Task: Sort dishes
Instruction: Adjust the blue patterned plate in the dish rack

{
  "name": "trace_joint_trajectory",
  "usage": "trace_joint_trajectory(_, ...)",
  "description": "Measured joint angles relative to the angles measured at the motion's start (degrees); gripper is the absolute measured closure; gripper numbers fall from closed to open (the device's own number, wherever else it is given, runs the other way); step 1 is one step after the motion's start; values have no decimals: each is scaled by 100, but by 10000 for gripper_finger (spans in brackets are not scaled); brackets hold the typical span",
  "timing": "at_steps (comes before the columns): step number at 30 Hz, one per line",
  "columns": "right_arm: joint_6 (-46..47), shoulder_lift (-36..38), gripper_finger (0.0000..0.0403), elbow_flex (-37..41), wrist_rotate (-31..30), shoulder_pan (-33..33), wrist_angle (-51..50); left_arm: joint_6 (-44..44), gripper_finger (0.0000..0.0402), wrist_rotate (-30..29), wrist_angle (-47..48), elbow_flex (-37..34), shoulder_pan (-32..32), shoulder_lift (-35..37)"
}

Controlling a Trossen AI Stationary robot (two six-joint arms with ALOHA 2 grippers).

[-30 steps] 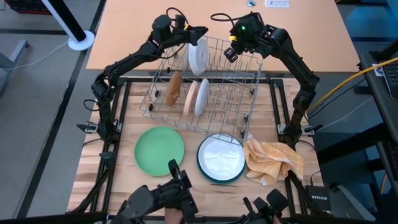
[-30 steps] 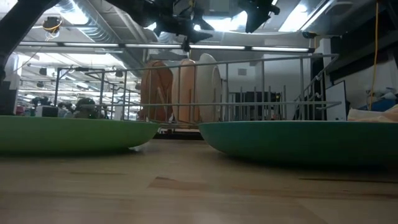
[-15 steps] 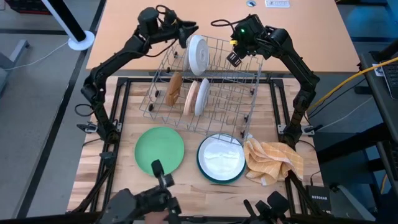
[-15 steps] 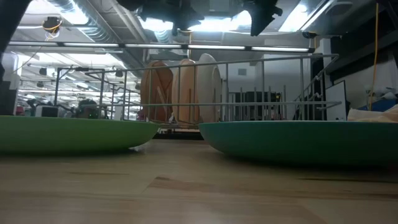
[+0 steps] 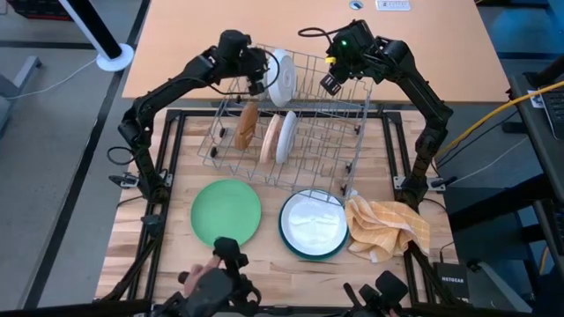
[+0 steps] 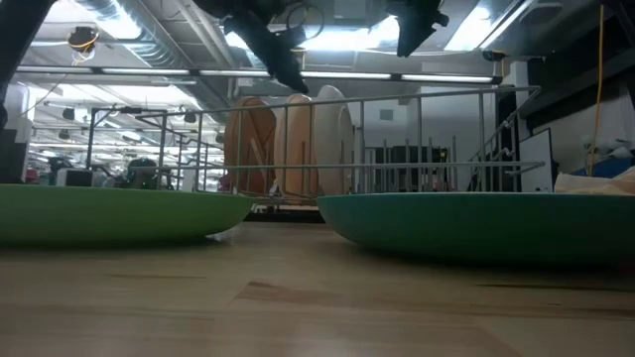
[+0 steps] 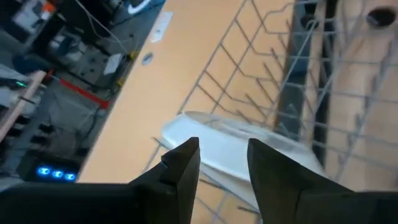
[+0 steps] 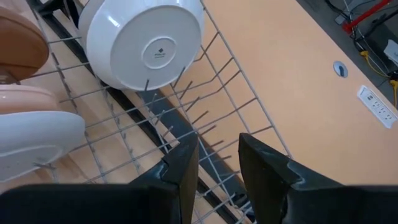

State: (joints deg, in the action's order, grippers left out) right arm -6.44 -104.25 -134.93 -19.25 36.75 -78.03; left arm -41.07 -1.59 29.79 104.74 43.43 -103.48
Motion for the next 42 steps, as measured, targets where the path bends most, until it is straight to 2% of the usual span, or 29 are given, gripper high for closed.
trace_joint_trajectory(4,9,0,283,-1,5,0,34,-398,274,-107,-39,-252,-28,-26)
trace_joint_trajectory(17,18,0,283,1,91,-2,43,-846,274,-221,-235,-988,-30,-50)
trace_joint_trajectory(29,20,0,283,-1,92,-2,75,-835,274,-224,-771,-1162,37,-54)
trace_joint_trajectory(42,20,0,283,0,92,0,86,-317,274,-323,-998,-1154,335,-256)
